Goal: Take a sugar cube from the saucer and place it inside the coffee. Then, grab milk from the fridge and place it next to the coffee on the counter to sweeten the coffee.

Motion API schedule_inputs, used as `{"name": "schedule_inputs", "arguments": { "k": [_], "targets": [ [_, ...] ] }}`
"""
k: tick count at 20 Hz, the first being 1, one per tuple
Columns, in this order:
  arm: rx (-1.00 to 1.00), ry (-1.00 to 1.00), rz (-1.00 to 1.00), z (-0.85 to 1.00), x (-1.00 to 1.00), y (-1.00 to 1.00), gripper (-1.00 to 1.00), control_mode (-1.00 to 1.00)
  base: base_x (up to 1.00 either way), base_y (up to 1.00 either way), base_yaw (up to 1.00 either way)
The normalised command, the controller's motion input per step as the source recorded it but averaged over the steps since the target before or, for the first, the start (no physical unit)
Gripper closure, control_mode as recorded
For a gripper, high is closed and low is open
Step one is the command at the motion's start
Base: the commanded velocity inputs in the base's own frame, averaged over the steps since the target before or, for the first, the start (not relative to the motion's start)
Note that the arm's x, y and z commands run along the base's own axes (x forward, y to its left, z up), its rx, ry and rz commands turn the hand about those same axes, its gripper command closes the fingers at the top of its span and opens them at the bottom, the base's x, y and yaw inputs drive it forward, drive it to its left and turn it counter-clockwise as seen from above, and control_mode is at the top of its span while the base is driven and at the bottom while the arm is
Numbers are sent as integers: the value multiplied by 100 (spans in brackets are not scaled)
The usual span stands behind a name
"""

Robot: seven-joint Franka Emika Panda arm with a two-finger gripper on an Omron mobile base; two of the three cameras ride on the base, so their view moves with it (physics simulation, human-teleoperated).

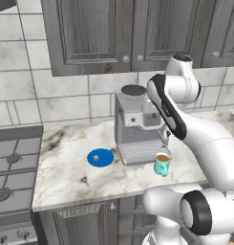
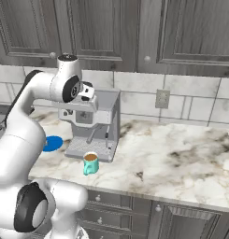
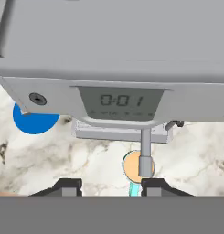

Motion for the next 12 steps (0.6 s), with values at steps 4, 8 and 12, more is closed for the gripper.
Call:
{"name": "schedule_inputs", "arguments": {
  "k": [4,8,12],
  "targets": [
    [-9,2,10,-19,-46,72,-100,-100,0,0,0],
    [-17,14,16,-58,-64,100,-100,-100,0,0,0],
    [-12,19,17,-75,-46,100,-100,-100,0,0,0]
  ]
}}
